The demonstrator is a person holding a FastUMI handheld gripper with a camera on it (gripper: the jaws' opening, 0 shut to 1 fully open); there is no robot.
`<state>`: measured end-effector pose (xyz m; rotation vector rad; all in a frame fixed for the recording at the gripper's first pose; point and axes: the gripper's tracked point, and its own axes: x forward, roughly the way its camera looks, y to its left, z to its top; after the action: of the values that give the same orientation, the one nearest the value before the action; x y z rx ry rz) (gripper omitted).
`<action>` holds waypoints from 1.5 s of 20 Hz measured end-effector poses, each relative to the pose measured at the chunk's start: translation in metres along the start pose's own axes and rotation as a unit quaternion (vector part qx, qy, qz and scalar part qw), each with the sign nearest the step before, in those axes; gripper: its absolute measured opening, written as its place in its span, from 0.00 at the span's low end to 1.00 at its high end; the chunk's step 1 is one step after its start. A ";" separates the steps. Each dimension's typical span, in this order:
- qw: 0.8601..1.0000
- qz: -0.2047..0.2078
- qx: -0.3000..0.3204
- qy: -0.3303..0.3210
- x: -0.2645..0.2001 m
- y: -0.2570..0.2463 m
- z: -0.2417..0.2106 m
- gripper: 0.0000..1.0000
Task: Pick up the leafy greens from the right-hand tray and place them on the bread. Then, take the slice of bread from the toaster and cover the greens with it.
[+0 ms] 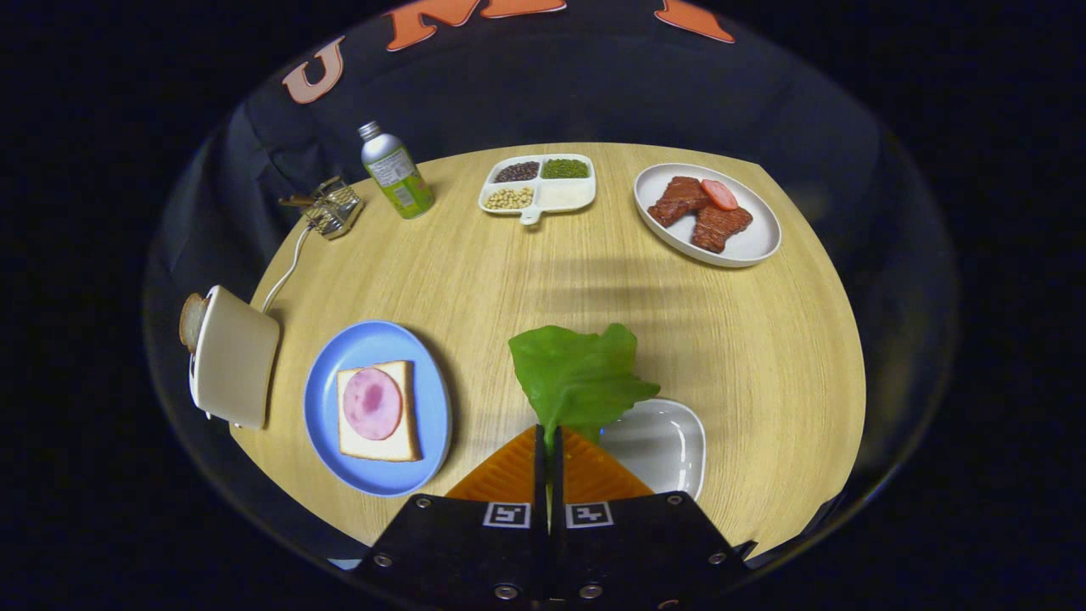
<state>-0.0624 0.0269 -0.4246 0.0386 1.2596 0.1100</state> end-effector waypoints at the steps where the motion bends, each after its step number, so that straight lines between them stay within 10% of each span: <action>1: 1.000 0.009 -0.003 0.001 -0.003 0.009 0.000 0.01; 17: 0.983 0.162 -0.072 0.045 -0.011 0.173 -0.002 0.01; 30: 0.985 0.116 -0.092 0.091 0.033 0.176 -0.017 0.03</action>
<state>-0.0793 0.2046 -0.4453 0.0164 1.4206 0.4387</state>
